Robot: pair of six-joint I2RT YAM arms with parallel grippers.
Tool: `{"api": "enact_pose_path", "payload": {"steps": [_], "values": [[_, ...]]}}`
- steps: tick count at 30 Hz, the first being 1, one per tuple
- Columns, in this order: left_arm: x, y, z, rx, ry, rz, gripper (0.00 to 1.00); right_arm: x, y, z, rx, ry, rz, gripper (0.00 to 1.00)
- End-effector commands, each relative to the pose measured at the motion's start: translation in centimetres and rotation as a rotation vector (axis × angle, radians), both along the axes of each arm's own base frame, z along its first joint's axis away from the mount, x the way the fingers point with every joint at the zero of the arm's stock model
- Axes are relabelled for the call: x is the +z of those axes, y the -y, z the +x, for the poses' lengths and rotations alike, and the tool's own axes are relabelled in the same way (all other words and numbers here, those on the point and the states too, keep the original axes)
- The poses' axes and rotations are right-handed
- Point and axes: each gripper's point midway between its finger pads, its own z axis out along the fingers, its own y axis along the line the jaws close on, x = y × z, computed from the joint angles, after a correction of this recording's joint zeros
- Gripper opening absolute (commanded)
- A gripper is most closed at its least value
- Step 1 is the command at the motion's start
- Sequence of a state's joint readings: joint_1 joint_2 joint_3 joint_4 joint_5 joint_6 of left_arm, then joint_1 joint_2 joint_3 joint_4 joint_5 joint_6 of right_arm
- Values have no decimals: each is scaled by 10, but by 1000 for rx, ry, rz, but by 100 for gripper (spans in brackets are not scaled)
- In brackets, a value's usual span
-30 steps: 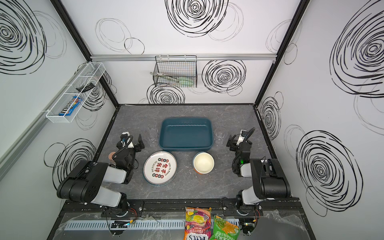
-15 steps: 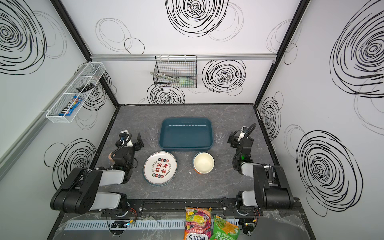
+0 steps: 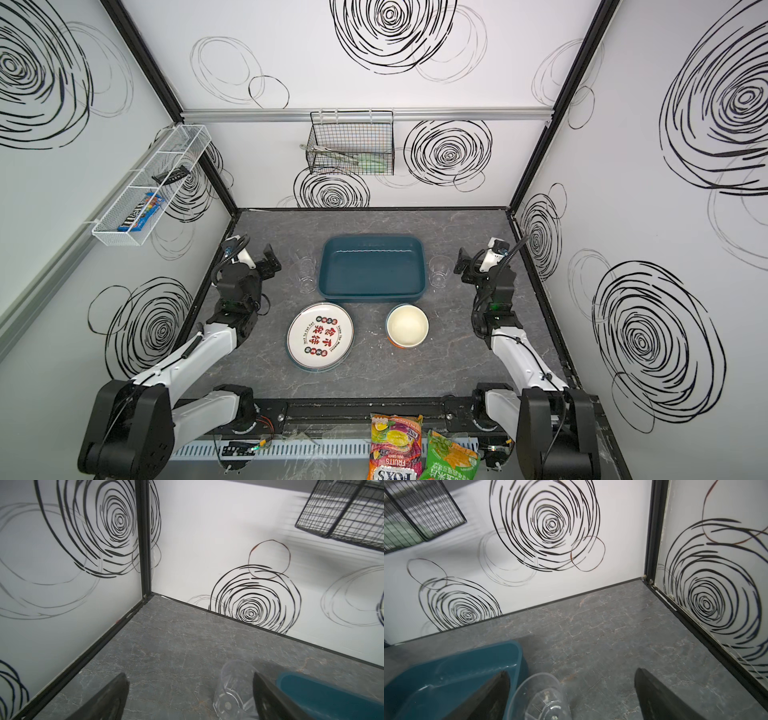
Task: Place the mixed dishes into the plastic bin
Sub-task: 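Raise both arms from rest and swing them toward the plate stack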
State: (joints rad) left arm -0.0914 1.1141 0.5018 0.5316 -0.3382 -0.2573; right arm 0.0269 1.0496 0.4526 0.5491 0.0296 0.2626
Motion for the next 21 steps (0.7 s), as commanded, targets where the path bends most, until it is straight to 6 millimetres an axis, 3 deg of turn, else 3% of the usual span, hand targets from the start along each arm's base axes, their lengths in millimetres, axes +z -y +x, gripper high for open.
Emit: {"api": "enact_pose_path", "payload": {"steps": [1, 6, 10, 14, 18, 21], "values": [[10, 22, -2, -138, 24, -141, 96, 14, 8, -2, -66, -8, 216, 97], [4, 25, -9, -212, 38, -602, 96, 3, 6, -5, -43, -141, 552, 97], [8, 26, -20, -316, 125, -797, 96, 21, -21, -6, 167, -83, 709, 95], [-8, 32, -24, -289, -69, -765, 96, 29, -49, 0, 299, -209, 692, 84], [-16, 40, -41, -284, -190, -767, 100, 30, -87, -3, 434, -322, 642, 72], [-27, 44, -58, -264, -310, -744, 91, 31, -121, -12, 530, -382, 565, 65]]}}
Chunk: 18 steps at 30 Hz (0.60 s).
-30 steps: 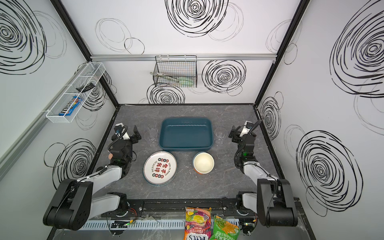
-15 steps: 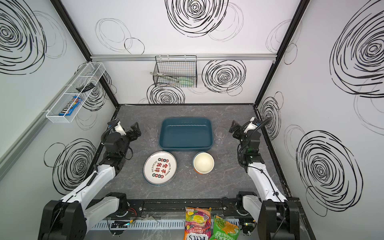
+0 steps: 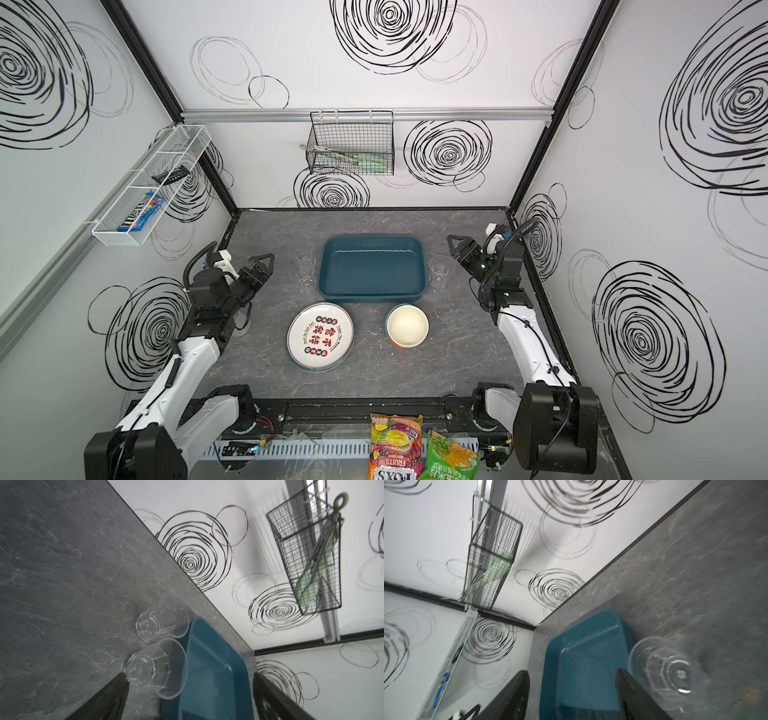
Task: Place the mixed dishes into the plastic bin
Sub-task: 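Raise both arms from rest and swing them toward the plate stack, then reach the right gripper to the plate stack edge while the left gripper approaches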
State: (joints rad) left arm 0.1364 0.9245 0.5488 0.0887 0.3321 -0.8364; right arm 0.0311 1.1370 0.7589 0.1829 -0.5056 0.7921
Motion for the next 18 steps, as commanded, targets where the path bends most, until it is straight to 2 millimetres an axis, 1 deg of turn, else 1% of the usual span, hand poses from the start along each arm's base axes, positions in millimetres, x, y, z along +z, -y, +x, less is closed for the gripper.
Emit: {"api": "enact_pose_path", "payload": {"steps": [1, 2, 3, 5, 7, 8, 10, 12, 15, 18], "values": [[-17, 11, -25, -61, -160, 26, 88, -4, -45, -19, 189, -54, -62, 64], [-22, 12, -31, -64, -194, 40, 86, -5, -55, -22, 222, -66, -84, 62], [-28, 12, -39, -67, -232, 54, 81, -7, -68, -25, 265, -81, -106, 58], [-39, 14, -52, -74, -296, 64, 76, -13, -89, -32, 341, -127, -135, 52], [-52, 18, -64, -84, -351, 56, 71, -19, -110, -40, 414, -159, -181, 48], [-58, 21, -71, -94, -376, 47, 68, -24, -120, -45, 447, -179, -215, 48], [-69, 27, -81, -105, -415, 38, 66, -31, -141, -55, 506, -201, -264, 46], [-77, 28, -91, -87, -452, 46, 64, -42, -161, -68, 565, -230, -312, 46], [-92, 31, -105, -73, -517, 67, 63, -57, -185, -85, 621, -265, -388, 45], [-102, 38, -114, -83, -555, 75, 63, -71, -208, -102, 676, -285, -459, 44]]}}
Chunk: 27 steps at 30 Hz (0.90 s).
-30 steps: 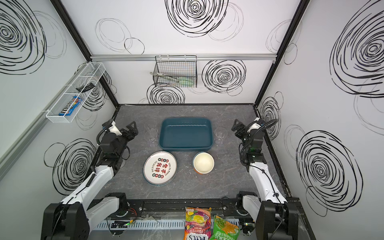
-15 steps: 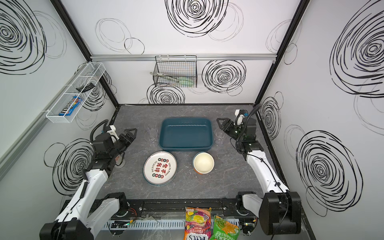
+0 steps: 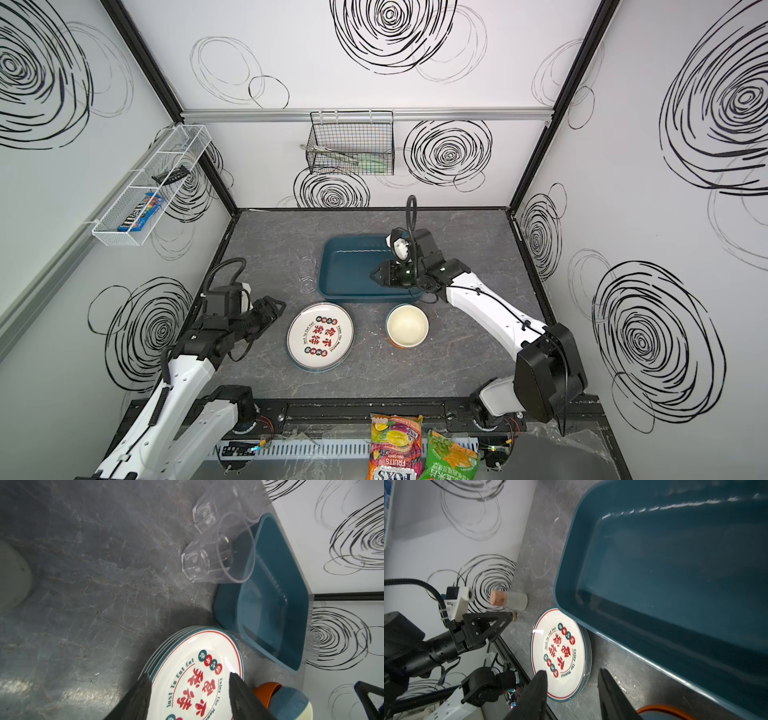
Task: Place the mixed dishes into the plastic bin
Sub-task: 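Reach the right gripper to the plate stack edge while the left gripper approaches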
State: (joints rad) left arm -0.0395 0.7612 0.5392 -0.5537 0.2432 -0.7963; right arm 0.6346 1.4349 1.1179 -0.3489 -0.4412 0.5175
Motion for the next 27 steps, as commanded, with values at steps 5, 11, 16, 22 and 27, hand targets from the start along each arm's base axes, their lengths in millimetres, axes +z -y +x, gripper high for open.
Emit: {"api": "enact_pose_path", "payload": {"steps": [5, 11, 16, 22, 27], "values": [[-34, 5, -28, 63, -126, 31, 62, -36, -29, -30, 88, -24, -220, 44], [-50, 12, -40, 71, -150, 23, 65, -67, -46, -47, 142, -97, -359, 47], [-60, 16, -45, 58, -174, 26, 65, -84, -58, -55, 162, -91, -416, 47], [-66, 20, -48, 47, -183, 26, 63, -101, -61, -56, 168, -102, -465, 48], [-71, 24, -50, 40, -189, 9, 61, -110, -67, -59, 177, -115, -465, 48]]}}
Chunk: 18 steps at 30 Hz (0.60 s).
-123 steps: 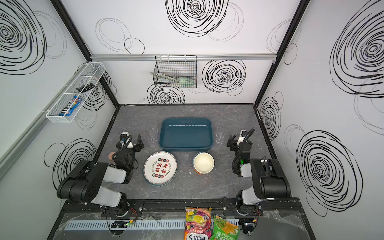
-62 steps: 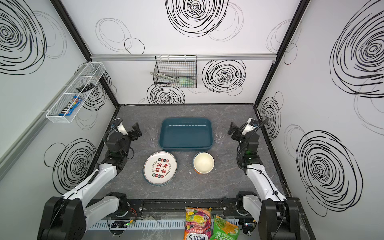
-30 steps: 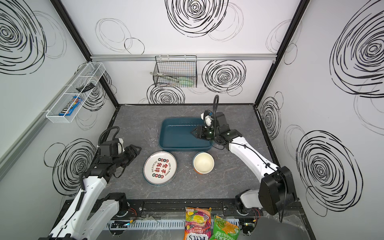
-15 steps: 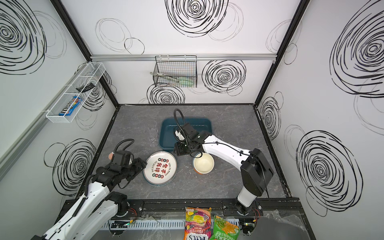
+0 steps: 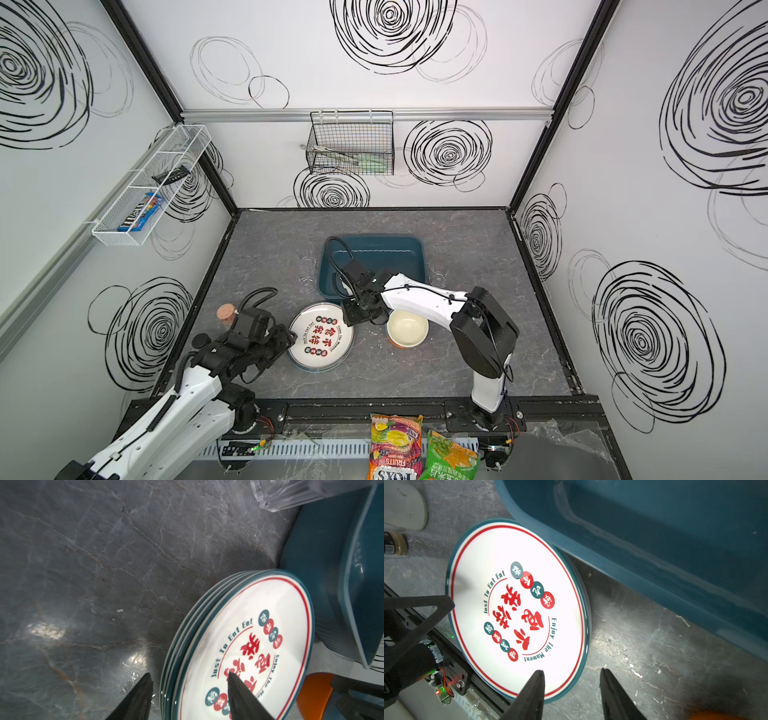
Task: Place the mixed dishes into the plastic bin
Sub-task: 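Reach the right gripper to the plate stack edge while the left gripper approaches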
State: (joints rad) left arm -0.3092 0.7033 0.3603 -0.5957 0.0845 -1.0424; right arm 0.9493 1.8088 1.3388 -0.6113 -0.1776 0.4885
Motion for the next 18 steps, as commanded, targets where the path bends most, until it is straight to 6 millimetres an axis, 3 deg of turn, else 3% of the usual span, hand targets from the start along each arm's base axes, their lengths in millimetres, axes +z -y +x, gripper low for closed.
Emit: {"api": "enact_pose_path", "payload": {"steps": [1, 18], "values": [[-3, 1, 3, 19, 12, -9, 61, -2, -4, 1, 0, 2, -17, 48], [-7, 2, 1, 17, 12, -20, 64, -16, -17, -3, 22, -19, -26, 48]]}}
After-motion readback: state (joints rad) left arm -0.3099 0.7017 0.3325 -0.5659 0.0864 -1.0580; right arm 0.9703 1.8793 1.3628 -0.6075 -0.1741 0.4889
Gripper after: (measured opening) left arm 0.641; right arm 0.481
